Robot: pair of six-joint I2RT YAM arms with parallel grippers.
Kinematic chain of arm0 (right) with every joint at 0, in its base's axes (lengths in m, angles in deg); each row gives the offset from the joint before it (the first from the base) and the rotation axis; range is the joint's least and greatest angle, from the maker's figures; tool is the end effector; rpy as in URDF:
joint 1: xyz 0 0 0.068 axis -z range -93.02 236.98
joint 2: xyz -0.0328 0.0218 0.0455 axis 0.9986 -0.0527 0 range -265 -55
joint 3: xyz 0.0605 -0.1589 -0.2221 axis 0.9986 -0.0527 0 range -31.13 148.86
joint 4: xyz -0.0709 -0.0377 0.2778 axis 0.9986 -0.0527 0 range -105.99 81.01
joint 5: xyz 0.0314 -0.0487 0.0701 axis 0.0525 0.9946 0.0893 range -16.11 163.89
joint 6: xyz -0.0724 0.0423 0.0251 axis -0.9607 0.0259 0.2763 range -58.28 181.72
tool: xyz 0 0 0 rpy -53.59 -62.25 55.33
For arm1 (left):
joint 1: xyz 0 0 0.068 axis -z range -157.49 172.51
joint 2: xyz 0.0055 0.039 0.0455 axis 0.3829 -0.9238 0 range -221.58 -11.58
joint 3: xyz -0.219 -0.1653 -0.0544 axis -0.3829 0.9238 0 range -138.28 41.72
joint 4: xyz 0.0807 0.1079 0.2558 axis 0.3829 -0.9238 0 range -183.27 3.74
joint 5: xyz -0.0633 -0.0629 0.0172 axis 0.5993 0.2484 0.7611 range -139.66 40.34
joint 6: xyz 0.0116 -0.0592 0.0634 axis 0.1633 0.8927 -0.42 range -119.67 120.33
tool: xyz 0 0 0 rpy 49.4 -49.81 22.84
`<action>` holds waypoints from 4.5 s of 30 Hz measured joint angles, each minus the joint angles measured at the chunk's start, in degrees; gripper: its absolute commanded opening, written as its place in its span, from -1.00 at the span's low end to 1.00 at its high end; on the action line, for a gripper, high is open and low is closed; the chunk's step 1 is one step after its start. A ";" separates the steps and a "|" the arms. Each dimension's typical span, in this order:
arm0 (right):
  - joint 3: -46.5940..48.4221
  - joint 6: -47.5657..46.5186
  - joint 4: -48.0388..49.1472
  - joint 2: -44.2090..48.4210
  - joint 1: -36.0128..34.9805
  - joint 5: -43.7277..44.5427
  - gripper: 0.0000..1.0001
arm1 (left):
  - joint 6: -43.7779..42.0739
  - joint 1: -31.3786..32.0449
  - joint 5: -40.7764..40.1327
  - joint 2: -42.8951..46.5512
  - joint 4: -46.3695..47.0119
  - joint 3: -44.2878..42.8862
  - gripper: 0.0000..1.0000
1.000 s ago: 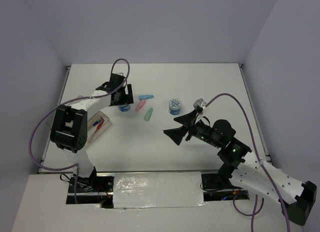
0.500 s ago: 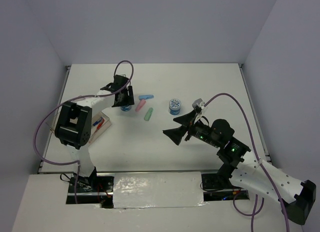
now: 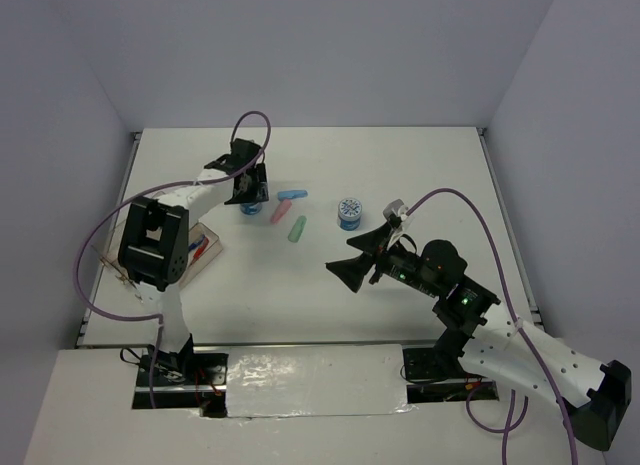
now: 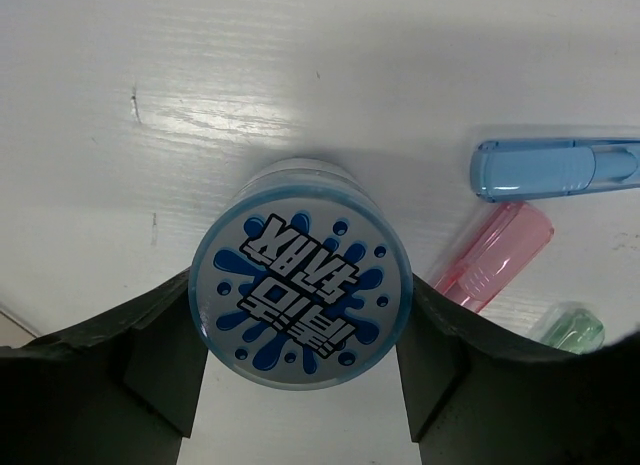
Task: Sort the stationery into containers
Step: Pick up the stationery from the center of the board, then place the stationery in the storage box, then pick up the stationery from the center of the board.
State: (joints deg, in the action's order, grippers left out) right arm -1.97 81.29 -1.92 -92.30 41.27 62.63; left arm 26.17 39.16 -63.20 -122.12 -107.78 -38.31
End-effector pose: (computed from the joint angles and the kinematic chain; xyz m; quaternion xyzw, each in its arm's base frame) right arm 0.1530 0.1785 0.2956 -0.2275 0.6763 0.4349 0.5493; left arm 0.4592 -0.1184 0.1620 -0.1135 0.9329 -0.0130 0.3415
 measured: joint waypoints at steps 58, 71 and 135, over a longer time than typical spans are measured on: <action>-0.72 -1.70 0.20 -0.87 0.00 -2.71 0.99 | 12.22 -29.86 -11.50 14.93 -4.85 9.01 0.94; -0.72 -1.42 0.09 -0.66 0.00 -1.55 1.00 | 12.74 -28.46 -11.67 16.09 -4.70 9.01 0.99; 16.35 -0.57 -39.58 22.67 0.00 35.60 1.00 | -8.33 27.76 -4.15 -11.04 9.73 -14.23 -1.00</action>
State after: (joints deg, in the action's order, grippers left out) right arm 14.38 80.73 -41.50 -69.64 41.27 98.23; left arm 17.85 66.92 -67.35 -133.16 -98.06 -52.54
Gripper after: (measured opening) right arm 0.997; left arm 0.764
